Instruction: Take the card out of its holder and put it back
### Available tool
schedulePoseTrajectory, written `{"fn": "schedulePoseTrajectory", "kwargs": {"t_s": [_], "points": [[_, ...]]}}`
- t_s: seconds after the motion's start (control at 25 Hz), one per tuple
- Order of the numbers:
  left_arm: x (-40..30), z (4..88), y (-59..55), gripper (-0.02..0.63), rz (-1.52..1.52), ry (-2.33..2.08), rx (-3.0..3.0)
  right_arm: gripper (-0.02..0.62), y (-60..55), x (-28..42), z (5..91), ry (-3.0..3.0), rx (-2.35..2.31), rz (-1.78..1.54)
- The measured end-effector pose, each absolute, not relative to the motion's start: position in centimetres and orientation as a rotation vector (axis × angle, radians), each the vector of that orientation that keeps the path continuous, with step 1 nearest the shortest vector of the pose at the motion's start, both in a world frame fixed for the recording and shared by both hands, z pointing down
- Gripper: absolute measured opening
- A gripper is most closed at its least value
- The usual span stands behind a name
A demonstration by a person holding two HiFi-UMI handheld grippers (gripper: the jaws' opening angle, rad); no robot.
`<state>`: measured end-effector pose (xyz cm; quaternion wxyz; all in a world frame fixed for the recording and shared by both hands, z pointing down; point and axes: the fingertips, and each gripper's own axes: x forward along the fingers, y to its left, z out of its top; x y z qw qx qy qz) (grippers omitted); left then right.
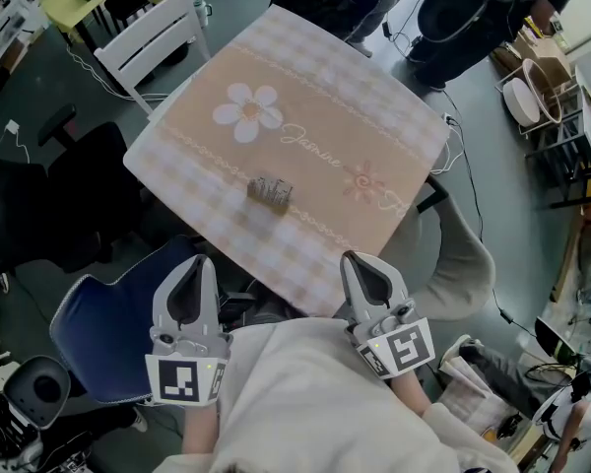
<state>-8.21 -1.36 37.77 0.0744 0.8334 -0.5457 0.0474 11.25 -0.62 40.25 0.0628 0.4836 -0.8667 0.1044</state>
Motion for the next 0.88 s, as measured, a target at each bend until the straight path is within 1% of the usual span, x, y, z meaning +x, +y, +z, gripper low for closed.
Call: {"fn": "schedulePoseTrajectory", "kwargs": {"t_s": [0.88], "points": [[-8.46, 37.7, -2.04, 0.0, 0.136, -1.639, 2.5, 0.002, -1.05, 10.42, 40.59, -2.612, 1.419, 0.306]]}}
